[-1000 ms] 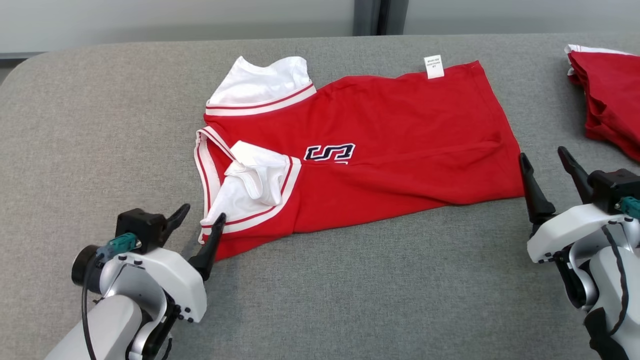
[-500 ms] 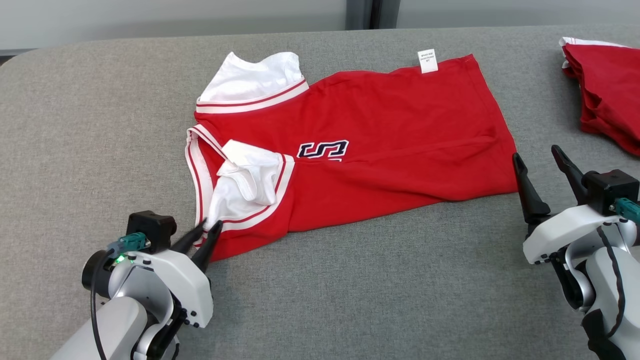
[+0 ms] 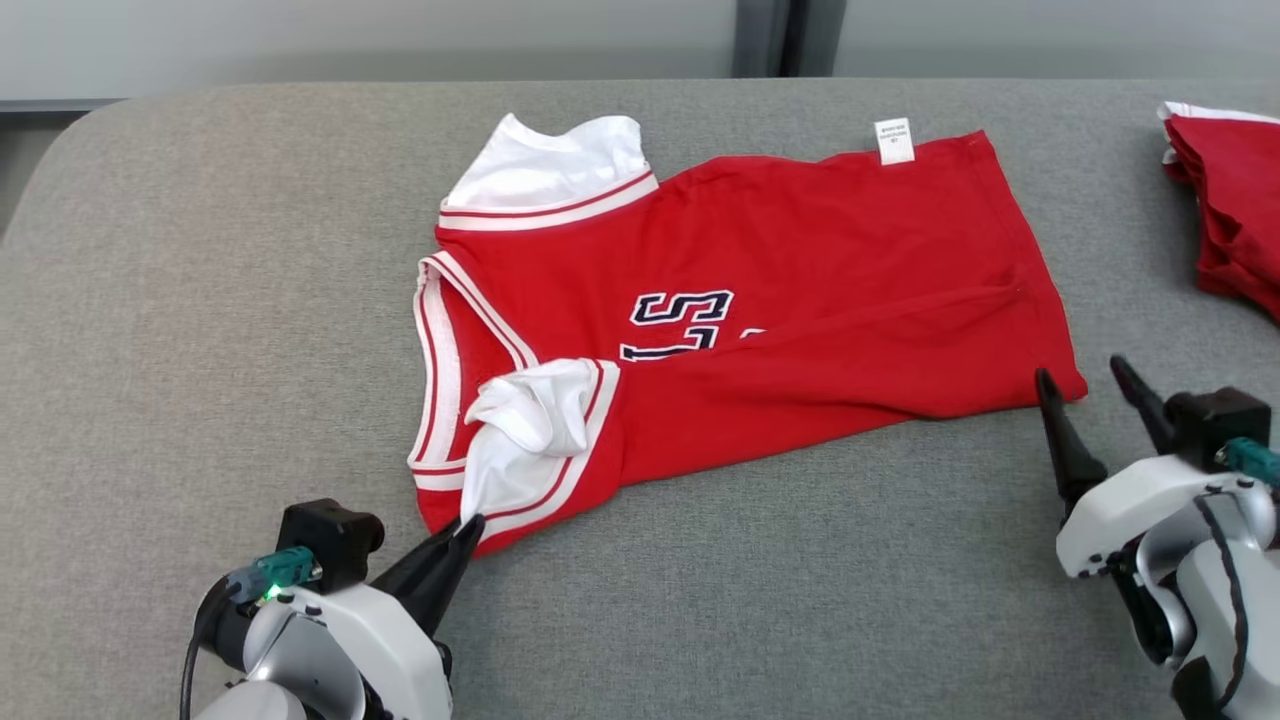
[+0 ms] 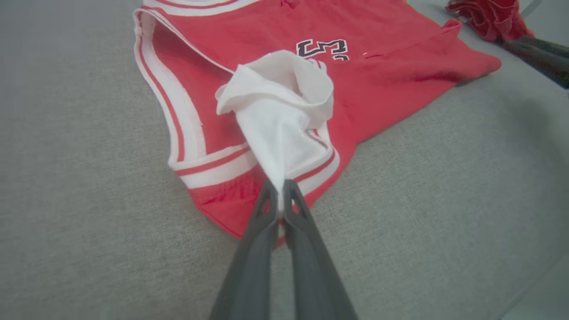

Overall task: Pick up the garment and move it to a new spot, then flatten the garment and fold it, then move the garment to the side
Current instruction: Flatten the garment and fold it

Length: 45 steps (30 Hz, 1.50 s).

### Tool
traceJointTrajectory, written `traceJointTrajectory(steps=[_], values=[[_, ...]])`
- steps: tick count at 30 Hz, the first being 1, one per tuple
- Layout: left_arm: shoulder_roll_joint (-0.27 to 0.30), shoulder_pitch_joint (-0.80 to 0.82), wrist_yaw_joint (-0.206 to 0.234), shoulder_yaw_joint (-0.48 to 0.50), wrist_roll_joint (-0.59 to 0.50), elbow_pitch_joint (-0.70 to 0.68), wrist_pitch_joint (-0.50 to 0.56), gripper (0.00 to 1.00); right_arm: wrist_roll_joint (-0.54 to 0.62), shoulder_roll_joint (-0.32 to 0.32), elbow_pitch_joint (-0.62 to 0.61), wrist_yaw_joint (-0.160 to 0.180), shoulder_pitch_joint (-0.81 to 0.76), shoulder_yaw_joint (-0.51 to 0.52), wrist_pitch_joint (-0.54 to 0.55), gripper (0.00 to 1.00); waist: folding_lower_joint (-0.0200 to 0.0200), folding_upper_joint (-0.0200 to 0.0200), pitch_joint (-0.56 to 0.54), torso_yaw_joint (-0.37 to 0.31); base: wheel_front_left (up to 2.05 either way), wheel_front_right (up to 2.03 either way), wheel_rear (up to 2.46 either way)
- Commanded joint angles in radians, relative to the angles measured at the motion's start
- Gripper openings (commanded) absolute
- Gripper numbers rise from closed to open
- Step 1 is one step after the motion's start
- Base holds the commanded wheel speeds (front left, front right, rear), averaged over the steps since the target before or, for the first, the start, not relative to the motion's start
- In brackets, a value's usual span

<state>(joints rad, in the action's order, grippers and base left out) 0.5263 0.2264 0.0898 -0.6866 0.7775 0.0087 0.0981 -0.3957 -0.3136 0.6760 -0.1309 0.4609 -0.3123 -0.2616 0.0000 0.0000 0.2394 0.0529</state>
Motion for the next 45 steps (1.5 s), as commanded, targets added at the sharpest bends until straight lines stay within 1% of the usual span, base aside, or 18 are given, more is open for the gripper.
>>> traceJointTrajectory(steps=[1, 6, 10, 11, 12, 13, 14, 16, 18, 22, 24, 27, 33, 38, 41, 43, 44, 45], values=[[0.01, -0.015, 0.011, 0.002, 0.005, -0.011, 0.006, 0.0, -0.024, 0.002, 0.033, 0.0, 0.01, -0.016, 0.005, 1.0, 0.0, 0.0, -0.005, 0.007, 0.0, 0.0, 0.0], [0.012, -0.025, 0.025, -0.004, -0.004, -0.018, 0.011, 0.0, -0.102, -0.005, 0.134, 0.0, 0.067, -0.074, 0.042, 1.0, 0.0, 0.0, -0.003, 0.022, 0.0, 0.0, 0.0], [0.009, -0.02, 0.022, -0.009, -0.005, -0.01, 0.009, 0.0, -0.143, -0.01, 0.184, 0.0, 0.1, -0.114, 0.058, 1.0, 0.0, 0.0, 0.003, 0.031, 0.0, 0.0, 0.0], [0.008, -0.016, 0.02, -0.01, -0.007, -0.007, 0.007, 0.0, -0.155, -0.013, 0.199, 0.0, 0.113, -0.13, 0.063, 0.98, 0.0, 0.0, 0.005, 0.034, 0.0, 0.0, 0.0], [0.005, -0.012, 0.018, -0.014, -0.01, -0.003, 0.005, 0.0, -0.167, -0.016, 0.21, 0.0, 0.122, -0.145, 0.065, 0.5, 0.0, 0.0, 0.007, 0.038, 0.0, 0.0, 0.0], [0.002, -0.008, 0.015, -0.016, -0.011, 0.001, 0.005, 0.0, -0.173, -0.023, 0.218, 0.0, 0.129, -0.161, 0.064, 0.32, 0.0, 0.0, 0.008, 0.042, 0.0, 0.0, 0.0], [-0.002, -0.004, 0.012, -0.017, -0.013, 0.006, 0.002, 0.0, -0.178, -0.029, 0.228, 0.0, 0.134, -0.178, 0.058, 0.0, 0.0, 0.0, 0.009, 0.046, 0.0, 0.0, 0.0], [-0.012, 0.004, 0.006, -0.019, -0.017, 0.016, -0.014, 0.0, -0.195, -0.036, 0.237, 0.0, 0.132, -0.207, 0.048, 0.0, 0.0, 0.0, 0.008, 0.051, 0.0, 0.0, 0.0], [-0.015, 0.01, 0.002, -0.02, -0.025, 0.029, -0.031, 0.0, -0.208, -0.058, 0.24, 0.0, 0.122, -0.226, 0.036, 0.0, 0.0, 0.0, 0.006, 0.054, 0.0, 0.0, 0.0], [-0.008, -0.001, -0.003, -0.026, -0.042, 0.056, -0.062, 0.0, -0.229, -0.102, 0.232, 0.001, 0.073, -0.231, 0.011, 0.0, 0.0, 0.0, -0.003, 0.047, 0.0, 0.0, 0.0], [0.001, -0.013, -0.01, -0.03, -0.049, 0.061, -0.073, 0.0, -0.244, -0.116, 0.214, 0.002, 0.037, -0.225, 0.004, 0.0, 0.0, 0.0, -0.009, 0.039, 0.0, 0.0, 0.0], [0.019, -0.041, -0.006, -0.031, -0.048, 0.064, -0.079, 0.0, -0.268, -0.128, 0.155, 0.001, -0.032, -0.215, -0.001, 0.0, 0.0, 0.0, -0.016, 0.021, 0.0, 0.0, 0.0], [0.056, -0.095, 0.007, -0.036, -0.04, 0.042, -0.077, 0.0, -0.261, -0.15, 0.01, 0.002, -0.182, -0.158, -0.001, 0.0, 0.0, 0.0, -0.014, -0.014, 0.0, 0.0, 0.0], [0.077, -0.124, 0.025, -0.048, -0.056, 0.052, -0.07, 0.0, -0.234, -0.149, -0.068, 0.003, -0.292, -0.103, -0.001, 0.0, 0.0, 0.0, -0.015, -0.029, 0.0, 0.0, 0.0], [0.071, -0.133, 0.029, -0.047, -0.052, 0.061, -0.08, 0.0, -0.224, -0.143, -0.102, 0.003, -0.334, -0.074, 0.006, 0.0, 0.0, 0.0, -0.019, -0.033, 0.0, 0.0, 0.0], [0.056, -0.126, 0.03, -0.046, -0.048, 0.074, -0.093, 0.0, -0.214, -0.136, -0.127, 0.003, -0.363, -0.054, 0.029, 0.0, 0.0, 0.0, -0.024, -0.033, 0.0, 0.0, 0.0], [0.049, -0.122, 0.032, -0.044, -0.048, 0.078, -0.097, 0.1, -0.21, -0.134, -0.134, 0.003, -0.37, -0.049, 0.039, 0.09, 0.0, 0.0, -0.026, -0.032, 0.0, 0.0, 0.0], [0.045, -0.118, 0.033, -0.044, -0.048, 0.084, -0.099, 0.35, -0.202, -0.133, -0.142, 0.003, -0.376, -0.041, 0.047, 0.24, 0.0, 0.0, -0.028, -0.031, 0.0, 0.0, 0.0]])
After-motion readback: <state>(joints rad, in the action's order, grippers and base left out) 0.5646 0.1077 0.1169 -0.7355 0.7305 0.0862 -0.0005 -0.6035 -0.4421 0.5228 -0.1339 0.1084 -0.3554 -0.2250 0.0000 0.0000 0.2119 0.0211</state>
